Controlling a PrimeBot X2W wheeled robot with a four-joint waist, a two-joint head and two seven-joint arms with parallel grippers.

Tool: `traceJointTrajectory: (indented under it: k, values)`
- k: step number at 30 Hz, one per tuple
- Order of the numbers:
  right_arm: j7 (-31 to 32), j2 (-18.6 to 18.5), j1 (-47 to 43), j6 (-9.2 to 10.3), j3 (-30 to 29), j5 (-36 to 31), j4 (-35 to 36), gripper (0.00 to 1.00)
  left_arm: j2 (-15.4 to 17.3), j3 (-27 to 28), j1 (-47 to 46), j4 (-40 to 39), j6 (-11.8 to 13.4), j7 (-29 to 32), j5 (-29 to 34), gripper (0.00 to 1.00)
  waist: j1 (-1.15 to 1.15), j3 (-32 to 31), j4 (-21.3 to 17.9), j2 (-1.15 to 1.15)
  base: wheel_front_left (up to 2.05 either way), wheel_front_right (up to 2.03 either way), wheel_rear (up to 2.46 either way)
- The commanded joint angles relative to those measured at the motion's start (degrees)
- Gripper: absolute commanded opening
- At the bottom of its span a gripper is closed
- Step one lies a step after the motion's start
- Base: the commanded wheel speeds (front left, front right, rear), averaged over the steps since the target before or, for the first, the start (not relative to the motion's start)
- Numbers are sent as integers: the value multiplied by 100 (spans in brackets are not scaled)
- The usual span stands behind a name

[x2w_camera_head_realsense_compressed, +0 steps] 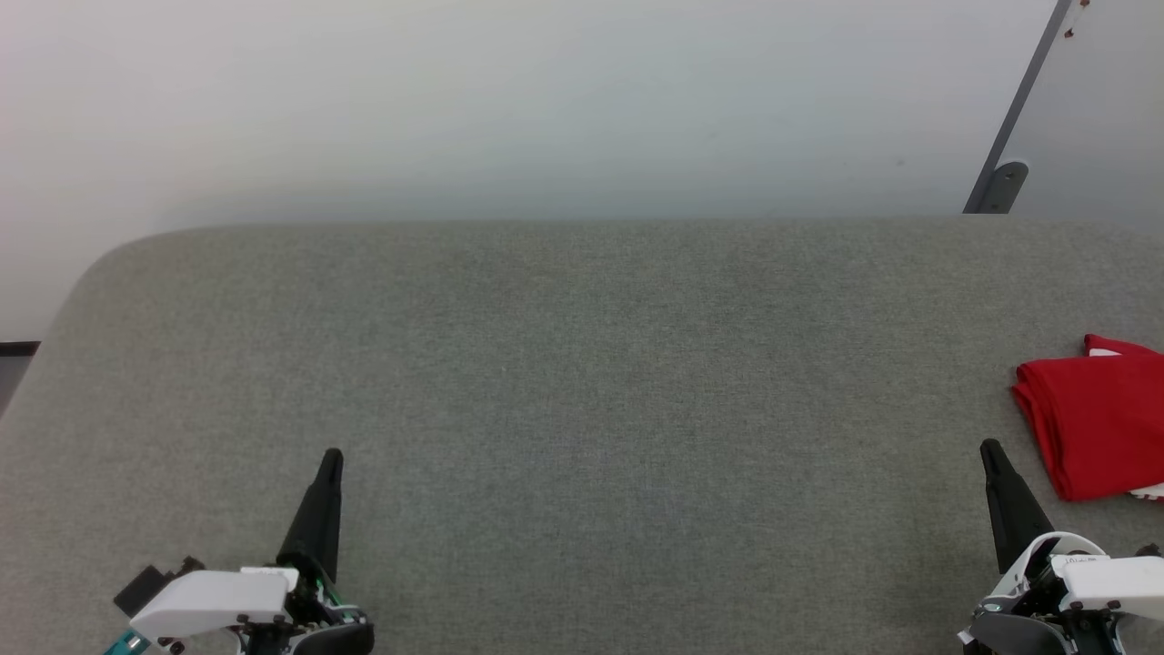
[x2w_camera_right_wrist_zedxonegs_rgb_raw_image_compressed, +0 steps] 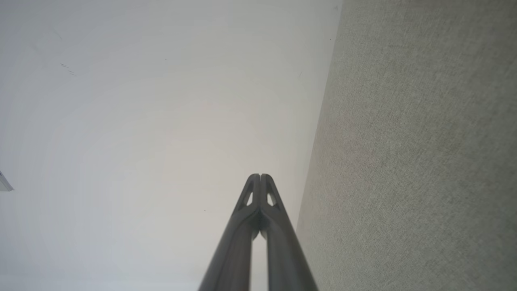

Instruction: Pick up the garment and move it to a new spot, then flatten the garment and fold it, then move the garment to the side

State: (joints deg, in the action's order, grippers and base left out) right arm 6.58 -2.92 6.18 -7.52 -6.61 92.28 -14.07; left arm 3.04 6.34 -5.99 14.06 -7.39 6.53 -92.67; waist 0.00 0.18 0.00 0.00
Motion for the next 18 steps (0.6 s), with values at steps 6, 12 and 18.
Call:
traceJointTrajectory:
  k: [6,12,18]
  values:
    - [18,21,15,6,-4,15,-1,0,-11,19,-57,7,-18,3,28,0,0,0,0,0,0,0,0]
    - [17,21,15,6,-2,16,-1,0,-12,21,-57,7,-18,5,30,0,0,0,0,0,0,0,0]
    - [16,21,15,6,-1,16,-1,0,-14,23,-57,7,-18,7,32,0,0,0,0,0,0,0,0]
